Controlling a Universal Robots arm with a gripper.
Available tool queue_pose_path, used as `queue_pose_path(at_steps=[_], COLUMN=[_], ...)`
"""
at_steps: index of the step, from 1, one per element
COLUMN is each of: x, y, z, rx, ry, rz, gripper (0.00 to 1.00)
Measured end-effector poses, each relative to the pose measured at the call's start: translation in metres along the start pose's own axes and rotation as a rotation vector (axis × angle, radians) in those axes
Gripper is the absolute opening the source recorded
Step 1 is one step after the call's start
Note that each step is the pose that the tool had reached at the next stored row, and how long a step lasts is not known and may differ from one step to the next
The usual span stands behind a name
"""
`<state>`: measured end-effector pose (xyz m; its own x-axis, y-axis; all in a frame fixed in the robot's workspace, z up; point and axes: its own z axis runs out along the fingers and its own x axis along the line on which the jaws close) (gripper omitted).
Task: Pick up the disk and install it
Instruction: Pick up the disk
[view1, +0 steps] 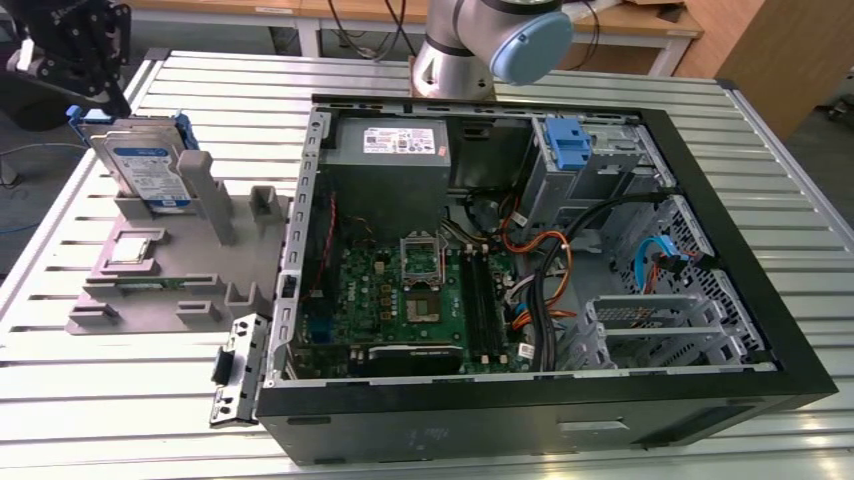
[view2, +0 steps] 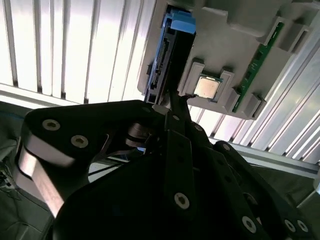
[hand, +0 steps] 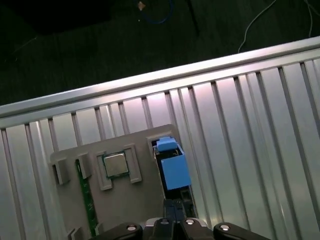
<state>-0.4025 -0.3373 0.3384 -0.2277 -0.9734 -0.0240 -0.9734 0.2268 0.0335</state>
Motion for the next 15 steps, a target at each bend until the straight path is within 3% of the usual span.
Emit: queue_pose_path(at_steps=[5, 13, 15], x=[0.0, -0.0007, -0.0007], y=[-0.0001, -0.0022, -0.0026], z=[0.0011, 0.0011, 0.0011], rx=[-0.0018, -0.0025, -0.0033], ry=[0.0026, 0.0008, -0.0027], rz=[-0.08, -0.089, -0.094], gripper=[0.1, 0.1, 0.1])
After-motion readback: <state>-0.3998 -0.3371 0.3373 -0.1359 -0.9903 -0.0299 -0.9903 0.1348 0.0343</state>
